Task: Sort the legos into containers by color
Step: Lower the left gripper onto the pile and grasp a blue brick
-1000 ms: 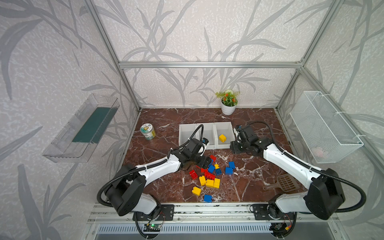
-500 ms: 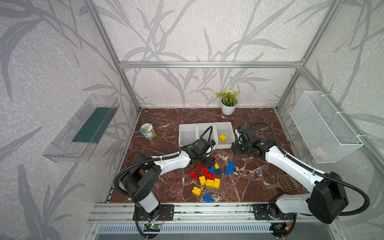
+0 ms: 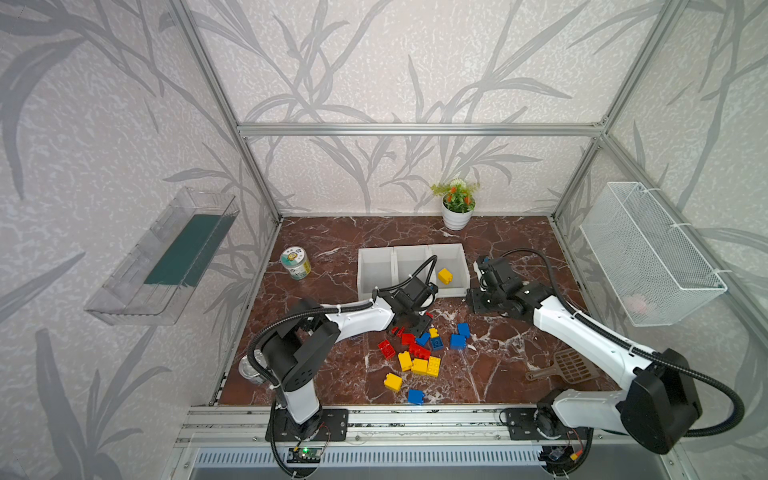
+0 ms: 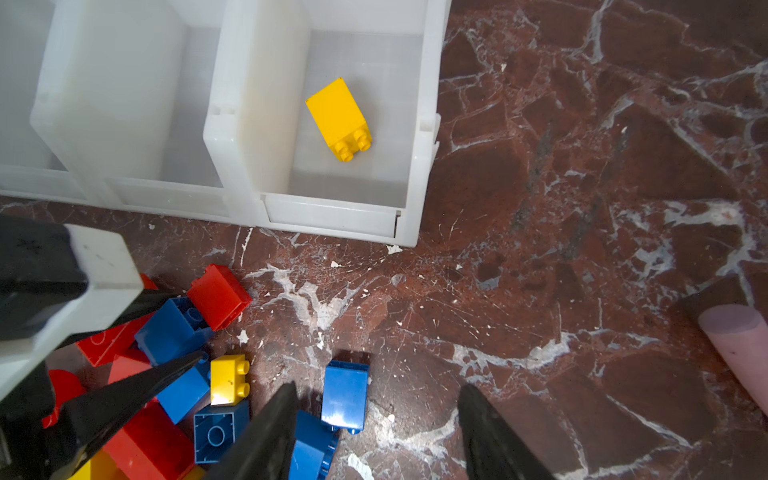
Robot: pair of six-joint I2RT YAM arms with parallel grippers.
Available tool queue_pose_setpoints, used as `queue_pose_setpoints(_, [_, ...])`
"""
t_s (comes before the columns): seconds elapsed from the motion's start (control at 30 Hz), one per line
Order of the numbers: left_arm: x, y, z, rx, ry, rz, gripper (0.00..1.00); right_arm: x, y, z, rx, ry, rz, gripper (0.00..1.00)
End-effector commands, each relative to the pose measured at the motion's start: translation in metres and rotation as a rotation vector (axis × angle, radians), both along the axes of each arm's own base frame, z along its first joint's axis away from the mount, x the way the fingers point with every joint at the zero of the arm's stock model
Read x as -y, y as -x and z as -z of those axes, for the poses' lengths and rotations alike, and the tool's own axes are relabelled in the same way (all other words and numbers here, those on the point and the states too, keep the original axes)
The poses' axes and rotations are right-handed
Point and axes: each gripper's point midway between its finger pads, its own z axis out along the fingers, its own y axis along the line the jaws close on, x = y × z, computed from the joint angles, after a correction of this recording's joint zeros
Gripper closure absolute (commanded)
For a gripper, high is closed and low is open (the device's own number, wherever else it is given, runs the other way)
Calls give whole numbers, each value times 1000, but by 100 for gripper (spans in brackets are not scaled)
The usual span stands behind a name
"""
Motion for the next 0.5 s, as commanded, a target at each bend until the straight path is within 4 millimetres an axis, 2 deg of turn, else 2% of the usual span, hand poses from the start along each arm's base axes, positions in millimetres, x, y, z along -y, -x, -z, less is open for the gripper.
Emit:
queue_pose_setpoints(0.0, [0, -3, 1, 9, -47, 7, 56, 4, 3, -3, 16, 8, 15, 38])
queue_pose_setpoints(0.13, [2, -2, 2, 3, -57, 12, 67, 7, 3, -6, 25, 18, 21, 39])
queue_pose_setpoints(0.27, [2, -5, -7, 30, -53, 5, 72, 8, 3, -9, 39, 13, 27, 39])
queue_pose_setpoints(0.37, [5, -10, -21, 54, -45, 4, 72, 9, 2, -11, 50, 15, 30, 39])
queue_pose_setpoints(0.47, [8, -22, -46, 104, -28, -20, 73, 11, 0, -15, 69, 26, 26, 39])
